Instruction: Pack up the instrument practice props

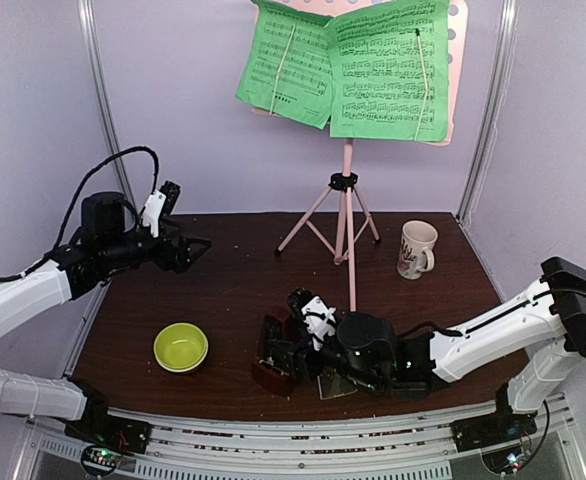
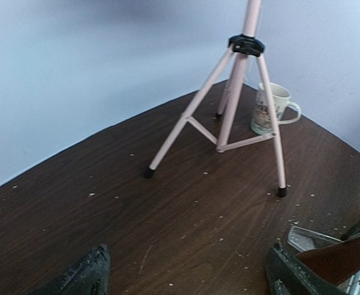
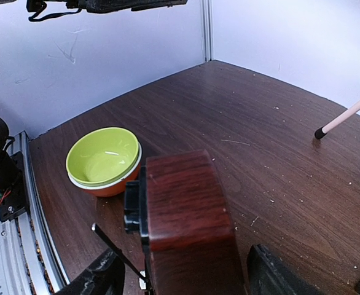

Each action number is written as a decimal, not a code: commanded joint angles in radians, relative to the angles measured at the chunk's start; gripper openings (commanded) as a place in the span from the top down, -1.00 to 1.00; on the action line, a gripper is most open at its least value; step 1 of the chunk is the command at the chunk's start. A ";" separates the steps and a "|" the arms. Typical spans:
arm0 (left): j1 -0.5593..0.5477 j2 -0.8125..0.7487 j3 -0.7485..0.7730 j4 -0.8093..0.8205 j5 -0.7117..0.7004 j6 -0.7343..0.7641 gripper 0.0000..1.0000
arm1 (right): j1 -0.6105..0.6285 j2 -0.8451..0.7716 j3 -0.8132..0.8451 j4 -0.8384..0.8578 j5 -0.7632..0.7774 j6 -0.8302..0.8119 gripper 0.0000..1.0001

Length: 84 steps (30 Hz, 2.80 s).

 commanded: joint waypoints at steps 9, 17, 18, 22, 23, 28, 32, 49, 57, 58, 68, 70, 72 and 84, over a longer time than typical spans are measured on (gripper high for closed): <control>-0.155 0.154 0.009 0.134 0.451 -0.046 -0.64 | -0.004 -0.003 -0.028 0.029 0.031 0.024 -0.21; -0.221 0.221 0.014 0.170 0.570 -0.077 -0.49 | -0.004 -0.012 -0.041 0.029 0.030 0.036 -0.11; -0.225 0.225 0.010 0.180 0.580 -0.085 -0.48 | -0.005 -0.012 -0.041 0.029 0.030 0.038 -0.09; -0.244 0.245 0.006 0.192 0.589 -0.095 -0.43 | -0.003 -0.008 -0.039 0.032 0.029 0.041 -0.07; -0.249 0.250 0.006 0.192 0.591 -0.097 -0.41 | -0.004 -0.007 -0.039 0.032 0.029 0.042 -0.07; -0.273 0.269 0.010 0.181 0.599 -0.090 -0.22 | -0.004 0.000 -0.032 0.031 0.043 0.050 -0.07; -0.281 0.279 0.012 0.179 0.614 -0.087 -0.01 | -0.004 0.004 -0.021 0.027 0.055 0.059 -0.08; -0.298 0.290 0.015 0.179 0.635 -0.082 0.32 | -0.012 0.036 0.036 -0.013 0.092 0.082 -0.12; -0.299 0.288 0.015 0.173 0.633 -0.080 0.36 | -0.020 0.037 0.046 -0.017 0.092 0.090 -0.15; -0.299 0.288 0.015 0.174 0.632 -0.080 0.36 | -0.021 0.037 0.047 -0.016 0.094 0.092 -0.15; -0.301 0.285 0.018 0.164 0.622 -0.073 0.38 | -0.028 0.031 0.045 -0.023 0.114 0.106 -0.29; -0.301 0.283 0.022 0.153 0.605 -0.066 0.38 | -0.029 0.028 0.042 -0.021 0.110 0.106 -0.34; -0.300 0.276 0.025 0.137 0.577 -0.050 0.35 | -0.028 0.020 0.036 -0.016 0.103 0.102 -0.43; -0.307 0.044 -0.027 0.185 0.230 -0.117 -0.60 | -0.029 -0.295 -0.124 -0.126 0.083 0.081 -1.00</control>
